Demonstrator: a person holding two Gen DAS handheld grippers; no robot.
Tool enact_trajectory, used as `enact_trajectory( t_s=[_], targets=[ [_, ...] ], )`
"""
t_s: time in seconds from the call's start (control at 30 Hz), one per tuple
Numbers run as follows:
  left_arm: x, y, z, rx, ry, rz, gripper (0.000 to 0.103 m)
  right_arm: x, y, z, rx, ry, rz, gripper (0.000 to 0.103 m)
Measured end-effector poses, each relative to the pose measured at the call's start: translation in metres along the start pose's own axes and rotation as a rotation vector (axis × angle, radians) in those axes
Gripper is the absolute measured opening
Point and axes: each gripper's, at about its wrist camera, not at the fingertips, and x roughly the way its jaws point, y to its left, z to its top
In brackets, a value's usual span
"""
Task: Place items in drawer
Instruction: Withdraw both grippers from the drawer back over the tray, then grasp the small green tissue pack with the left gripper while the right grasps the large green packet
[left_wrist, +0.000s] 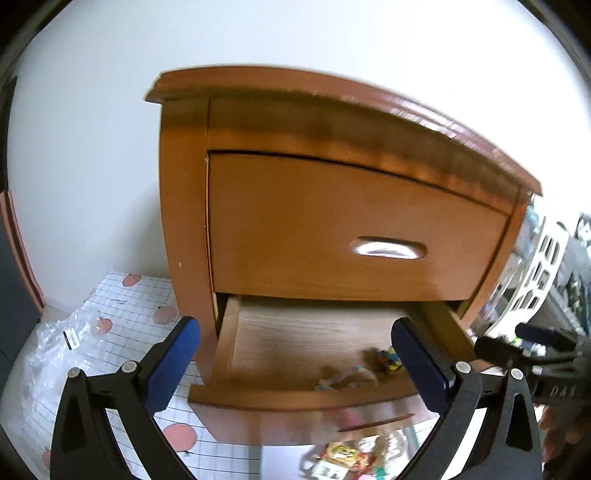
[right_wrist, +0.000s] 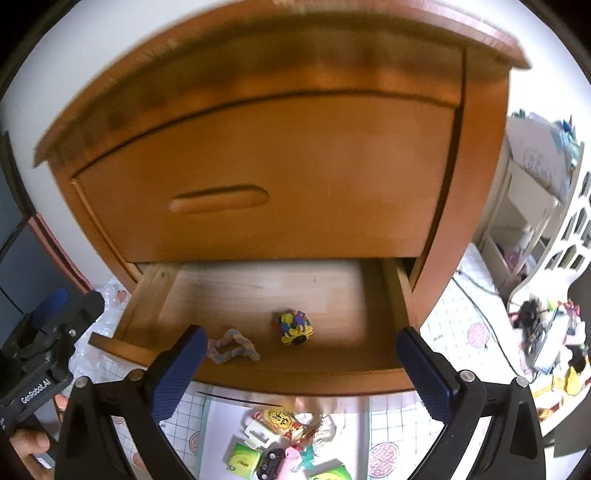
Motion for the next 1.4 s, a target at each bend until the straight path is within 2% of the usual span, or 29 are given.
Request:
enact_trajectory(
  t_s=[0.13, 0.23, 0.43, 0.53, 0.67, 0.97, 1.13, 1.4],
  targets=[
    [-0.015, -0.001, -0.022, -0.043, 0.000, -0.031, 0.103, -0.020, -0.001, -0.025, -0.008, -0.056, 0.028, 0.103],
    [-0.020, -0.003, -0.040, -0.055, 0.013, -0.047, 0.103, -0.026, -0.005, -0.049, 0.012, -0.061, 0.045, 0.103],
    [-0.011, -0.010, -0.069, -0.067, 0.126, -0.065, 0.103, -0.021, -0.012, -0.090, 0.015, -0.018, 0.045, 0.103],
    [0.004, -0.013, -0.087, -0.057, 0.198, -0.061, 0.103, -0.007, -0.021, -0.109, 0.054, 0.031, 0.033, 0.103],
    [0.029, -0.018, -0.120, -0.025, 0.323, -0.031, 0.103, 0.020, -0.030, -0.141, 0.088, 0.155, 0.021, 0.103],
    [0.070, -0.011, -0.178, -0.051, 0.500, -0.032, 0.103, 0.084, -0.047, -0.201, 0.167, 0.415, -0.011, 0.103],
    [0.088, -0.005, -0.209, -0.054, 0.563, -0.004, 0.103, 0.105, -0.055, -0.221, 0.215, 0.504, -0.023, 0.103],
    [0.109, 0.000, -0.239, -0.048, 0.665, 0.019, 0.103, 0.129, -0.066, -0.239, 0.301, 0.592, -0.029, 0.100]
  ],
)
